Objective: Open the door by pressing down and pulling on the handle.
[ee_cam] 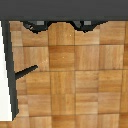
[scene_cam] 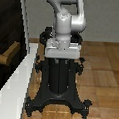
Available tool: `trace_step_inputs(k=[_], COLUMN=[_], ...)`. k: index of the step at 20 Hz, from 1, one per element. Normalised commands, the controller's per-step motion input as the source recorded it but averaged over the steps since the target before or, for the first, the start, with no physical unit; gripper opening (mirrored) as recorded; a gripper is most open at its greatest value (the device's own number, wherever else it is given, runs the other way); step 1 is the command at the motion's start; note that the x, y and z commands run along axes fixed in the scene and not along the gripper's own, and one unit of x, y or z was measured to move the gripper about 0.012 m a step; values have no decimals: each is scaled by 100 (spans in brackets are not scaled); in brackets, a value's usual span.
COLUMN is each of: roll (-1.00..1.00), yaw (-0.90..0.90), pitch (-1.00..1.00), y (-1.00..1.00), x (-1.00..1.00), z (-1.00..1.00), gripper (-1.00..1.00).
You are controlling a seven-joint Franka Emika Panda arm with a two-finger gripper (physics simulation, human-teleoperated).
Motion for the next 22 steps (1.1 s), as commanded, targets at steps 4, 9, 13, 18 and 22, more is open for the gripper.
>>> trace_step_inputs(k=[4,9,13,18,22], roll=[0,0,0,0,0], yaw=[0,0,0,0,0], pitch=[0,0,0,0,0], y=[75,-20,0,0,0], x=[0,0,0,0,0], z=[0,0,75,80,75], gripper=[100,100,100,100,100])
